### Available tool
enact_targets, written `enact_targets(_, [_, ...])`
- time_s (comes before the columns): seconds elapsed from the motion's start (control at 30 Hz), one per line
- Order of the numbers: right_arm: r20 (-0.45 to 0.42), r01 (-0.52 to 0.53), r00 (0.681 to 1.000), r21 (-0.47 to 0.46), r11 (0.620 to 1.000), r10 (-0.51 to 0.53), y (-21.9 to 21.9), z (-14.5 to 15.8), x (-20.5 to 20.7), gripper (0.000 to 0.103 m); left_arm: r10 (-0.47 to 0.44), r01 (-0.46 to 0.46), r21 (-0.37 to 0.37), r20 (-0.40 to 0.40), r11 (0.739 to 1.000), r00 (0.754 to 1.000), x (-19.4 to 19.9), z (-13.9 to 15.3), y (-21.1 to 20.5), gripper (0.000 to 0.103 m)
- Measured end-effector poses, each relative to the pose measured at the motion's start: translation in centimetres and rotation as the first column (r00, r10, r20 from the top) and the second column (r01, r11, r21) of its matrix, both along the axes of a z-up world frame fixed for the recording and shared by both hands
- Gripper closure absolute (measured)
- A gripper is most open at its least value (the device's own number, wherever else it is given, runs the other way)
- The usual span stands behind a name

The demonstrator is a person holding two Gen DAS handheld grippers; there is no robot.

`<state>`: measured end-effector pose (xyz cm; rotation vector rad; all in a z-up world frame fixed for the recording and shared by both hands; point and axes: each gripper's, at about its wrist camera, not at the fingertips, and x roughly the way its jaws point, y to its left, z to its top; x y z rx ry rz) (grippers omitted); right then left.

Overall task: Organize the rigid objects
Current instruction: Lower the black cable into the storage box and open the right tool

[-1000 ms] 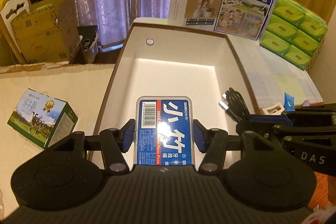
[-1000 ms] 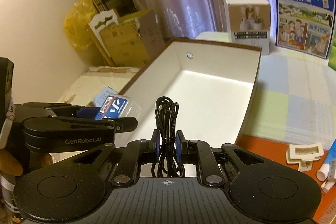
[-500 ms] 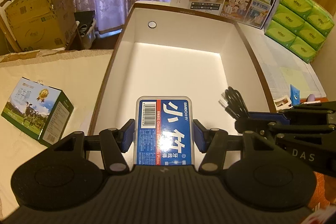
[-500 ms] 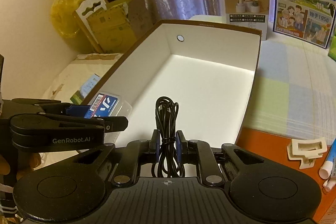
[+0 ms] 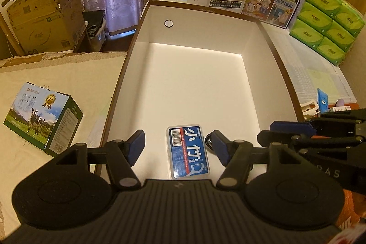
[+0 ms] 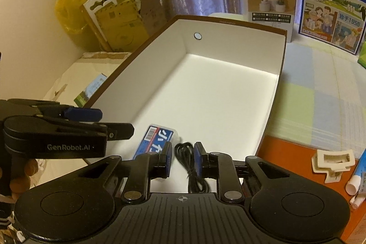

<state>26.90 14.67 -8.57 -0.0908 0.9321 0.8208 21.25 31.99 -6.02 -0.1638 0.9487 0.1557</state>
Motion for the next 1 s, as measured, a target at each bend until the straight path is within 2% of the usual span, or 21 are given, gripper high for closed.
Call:
enact_targets(0.6, [0.010, 0.022, 1.000, 0.065, 0.998, -0.023, -2.2, 1.5, -1.6, 0.076, -0.012, 0.012, 0.018, 0.028, 1.000, 1.000, -1.7, 1.5, -2.1, 0.043])
enact_targets(1.0, [0.034, 0.040, 0.998, 0.127, 0.991, -0.044, -4.7, 3.4, -3.3, 0.065, -0.015, 0.013, 0.034, 0.069, 0.999, 0.998, -3.6, 3.3, -4.2, 0.042])
